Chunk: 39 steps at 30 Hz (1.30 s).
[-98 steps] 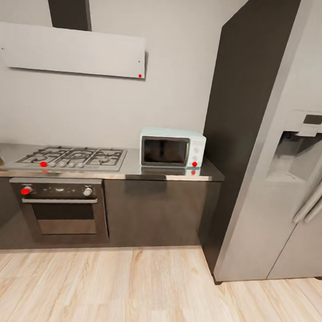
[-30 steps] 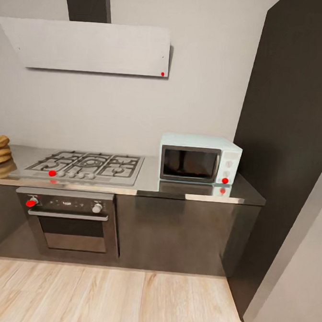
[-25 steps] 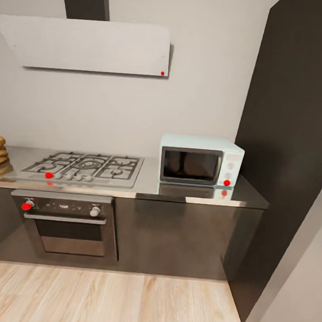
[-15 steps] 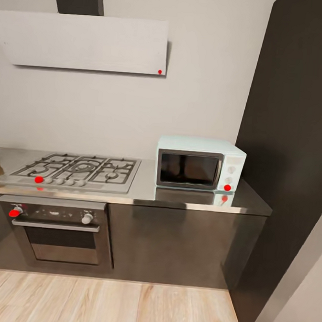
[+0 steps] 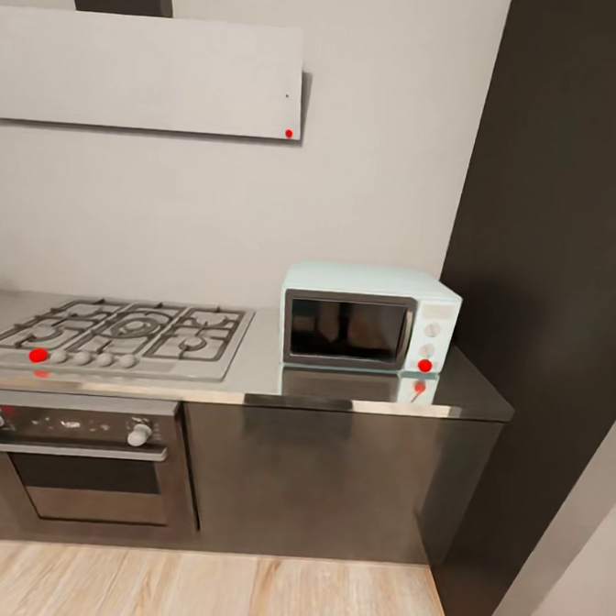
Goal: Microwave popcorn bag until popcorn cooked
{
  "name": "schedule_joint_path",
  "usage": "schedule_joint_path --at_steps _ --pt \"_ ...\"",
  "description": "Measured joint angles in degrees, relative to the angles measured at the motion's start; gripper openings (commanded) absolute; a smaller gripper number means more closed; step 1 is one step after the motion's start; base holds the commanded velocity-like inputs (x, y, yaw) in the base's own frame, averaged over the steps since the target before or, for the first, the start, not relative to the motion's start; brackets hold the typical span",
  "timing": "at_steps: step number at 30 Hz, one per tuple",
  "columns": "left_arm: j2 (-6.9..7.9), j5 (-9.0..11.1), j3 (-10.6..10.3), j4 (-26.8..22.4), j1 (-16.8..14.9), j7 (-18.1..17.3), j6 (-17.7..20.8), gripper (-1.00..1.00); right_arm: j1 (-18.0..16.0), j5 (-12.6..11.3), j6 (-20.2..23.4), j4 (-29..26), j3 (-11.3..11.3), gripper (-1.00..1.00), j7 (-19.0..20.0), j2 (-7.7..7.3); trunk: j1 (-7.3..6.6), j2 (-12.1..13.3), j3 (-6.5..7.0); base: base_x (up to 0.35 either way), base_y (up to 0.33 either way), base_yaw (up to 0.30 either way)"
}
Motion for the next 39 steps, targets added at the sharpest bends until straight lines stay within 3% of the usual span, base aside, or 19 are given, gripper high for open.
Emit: schedule_joint_path --at_steps 25,39 --pt "0.07 0.08 0.08 -0.04 0.01 0.08 -0.01 1.0 0.0 0.0 0.1 -0.01 0.0 1.0 0.02 -0.1 0.0 0.0 0.0 0.018 -0.032 -0.032" --pt "0.03 0.09 0.08 -0.03 0.01 0.08 -0.01 1.0 0.0 -0.03 0.1 -0.01 0.0 1.0 0.01 -0.36 0.0 0.0 0.0 0.001 -0.002 0.081"
